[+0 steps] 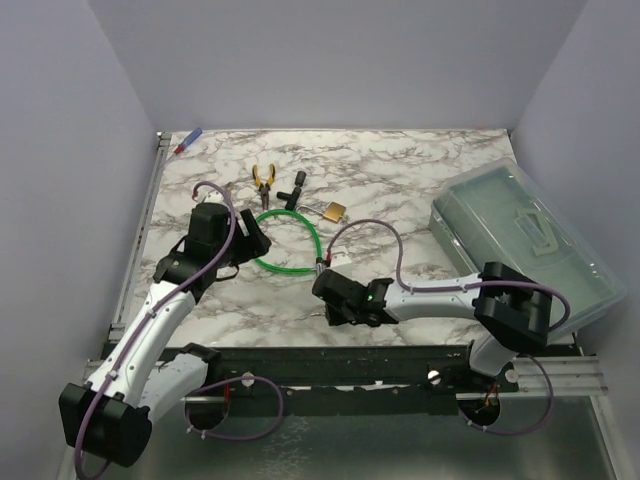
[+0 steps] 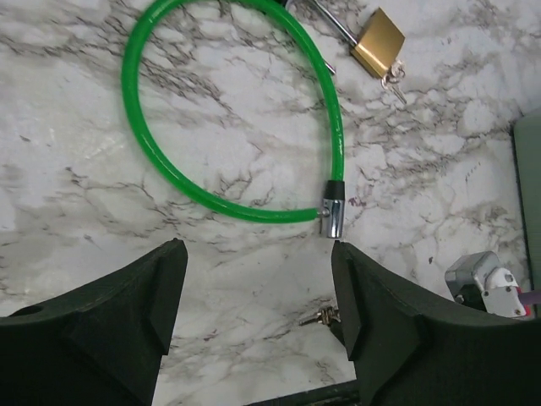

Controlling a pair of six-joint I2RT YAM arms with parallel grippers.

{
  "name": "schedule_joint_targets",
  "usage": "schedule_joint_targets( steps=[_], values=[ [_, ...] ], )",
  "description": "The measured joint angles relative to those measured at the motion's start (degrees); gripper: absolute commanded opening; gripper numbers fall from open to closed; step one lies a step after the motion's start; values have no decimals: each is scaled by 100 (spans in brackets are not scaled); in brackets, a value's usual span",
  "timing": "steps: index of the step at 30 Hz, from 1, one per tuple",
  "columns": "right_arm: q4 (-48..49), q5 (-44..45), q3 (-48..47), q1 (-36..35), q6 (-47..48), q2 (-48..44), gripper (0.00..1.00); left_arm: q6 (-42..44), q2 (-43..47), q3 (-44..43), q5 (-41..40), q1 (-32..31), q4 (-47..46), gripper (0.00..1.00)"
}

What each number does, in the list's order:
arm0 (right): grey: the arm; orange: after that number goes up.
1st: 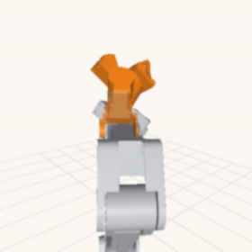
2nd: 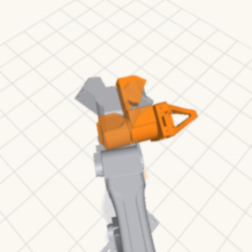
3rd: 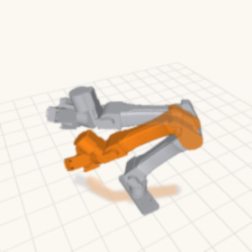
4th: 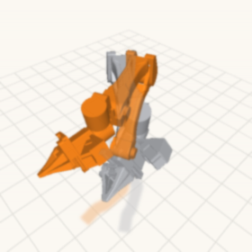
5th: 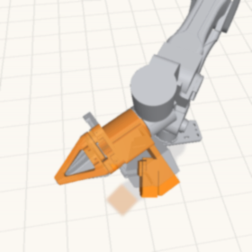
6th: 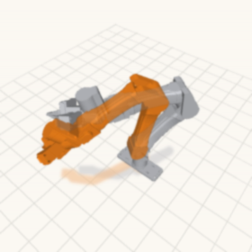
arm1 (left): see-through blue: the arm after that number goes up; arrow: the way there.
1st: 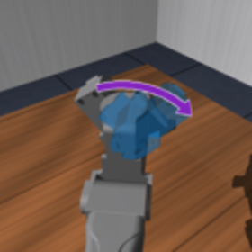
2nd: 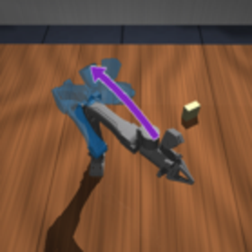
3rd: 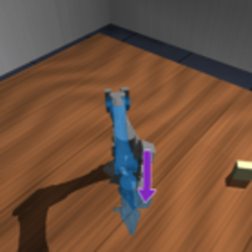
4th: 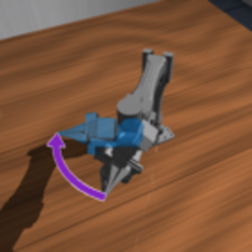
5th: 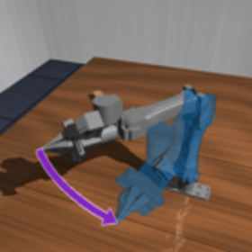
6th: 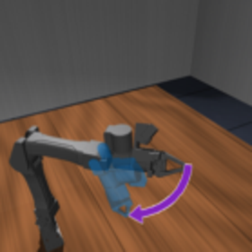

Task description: Unlock with the key

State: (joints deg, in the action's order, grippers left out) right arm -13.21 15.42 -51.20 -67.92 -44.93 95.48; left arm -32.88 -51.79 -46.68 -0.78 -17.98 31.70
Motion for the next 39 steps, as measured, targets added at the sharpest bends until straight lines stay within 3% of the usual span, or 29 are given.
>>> schedule_joint_targets(
  steps=[10, 19, 29, 35, 39],
  values=[
    [33, 328, 1097, 173, -907, -1021, 0, -949, -203, 1036, 1150, -376, -859, 69],
    [192, 505, 1899, 319, -1117, -2013, 0, -1528, -861, 1416, 1196, -1683, -1893, 65],
    [741, 483, 2437, 328, -868, -2658, 1, -1797, -1709, 1471, 1191, -2085, -2778, 63],
    [573, 310, 2203, 328, -584, -2218, 33, -1810, -1873, 1464, 1156, -2127, -2883, 63],
    [358, 214, 1982, 328, -442, -2127, 42, -1805, -1873, 1460, 1073, -2129, -2900, 63]
  ],
)
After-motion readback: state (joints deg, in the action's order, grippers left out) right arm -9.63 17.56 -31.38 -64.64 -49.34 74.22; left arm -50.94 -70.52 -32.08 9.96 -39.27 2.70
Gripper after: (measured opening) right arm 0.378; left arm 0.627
